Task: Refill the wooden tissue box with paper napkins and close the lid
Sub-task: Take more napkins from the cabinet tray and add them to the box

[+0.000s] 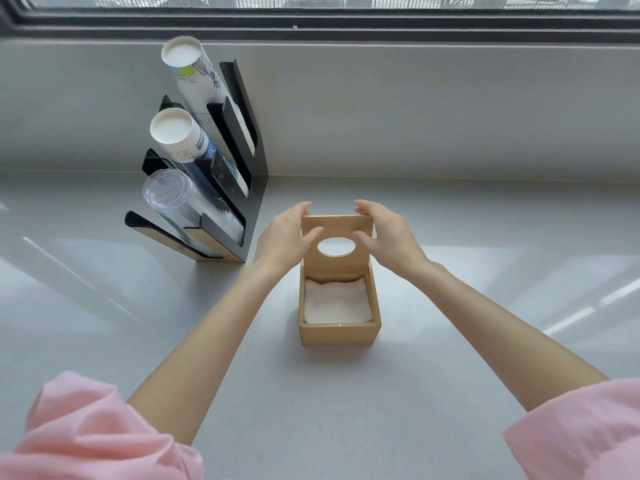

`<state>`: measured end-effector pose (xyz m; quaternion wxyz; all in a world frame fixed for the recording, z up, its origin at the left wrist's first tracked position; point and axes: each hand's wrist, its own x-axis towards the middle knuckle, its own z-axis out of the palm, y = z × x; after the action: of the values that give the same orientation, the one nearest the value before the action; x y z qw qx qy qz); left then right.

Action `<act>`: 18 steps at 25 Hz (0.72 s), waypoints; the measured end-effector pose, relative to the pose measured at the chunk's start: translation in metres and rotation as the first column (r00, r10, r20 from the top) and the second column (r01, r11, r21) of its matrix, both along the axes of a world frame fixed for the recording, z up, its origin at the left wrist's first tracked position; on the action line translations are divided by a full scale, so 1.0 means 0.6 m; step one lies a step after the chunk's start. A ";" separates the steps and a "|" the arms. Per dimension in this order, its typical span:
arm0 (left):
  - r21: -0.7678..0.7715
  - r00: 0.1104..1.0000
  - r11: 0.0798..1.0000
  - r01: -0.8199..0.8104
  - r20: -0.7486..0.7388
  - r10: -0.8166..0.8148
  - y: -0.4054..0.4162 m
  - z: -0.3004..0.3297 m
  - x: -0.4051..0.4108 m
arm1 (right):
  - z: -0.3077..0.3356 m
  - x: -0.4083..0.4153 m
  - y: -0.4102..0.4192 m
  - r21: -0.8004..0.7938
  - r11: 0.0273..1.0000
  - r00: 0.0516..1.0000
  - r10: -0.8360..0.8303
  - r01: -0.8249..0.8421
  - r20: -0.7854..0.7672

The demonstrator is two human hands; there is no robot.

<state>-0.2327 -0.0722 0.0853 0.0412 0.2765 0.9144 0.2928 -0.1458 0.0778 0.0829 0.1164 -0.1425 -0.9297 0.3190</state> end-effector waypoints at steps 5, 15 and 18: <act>0.012 0.998 0.998 -0.059 -0.024 0.060 0.007 0.004 0.001 | 0.001 -0.007 -0.001 -0.053 0.998 1.000 -0.017 0.016 -0.012; 0.205 0.996 0.976 -0.073 -0.032 0.082 -0.011 -0.010 0.033 | -0.021 0.017 -0.008 -0.050 0.999 0.984 -0.019 0.010 -0.180; 0.319 0.997 0.945 -0.073 0.006 0.074 -0.028 -0.025 0.051 | -0.036 0.040 -0.014 -0.029 1.000 0.958 -0.002 -0.006 -0.285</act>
<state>-0.2023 -0.0891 0.0704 -0.0176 0.2461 0.8649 0.4371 -0.1220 0.0694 0.0614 0.2468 -0.0957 -0.8986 0.3499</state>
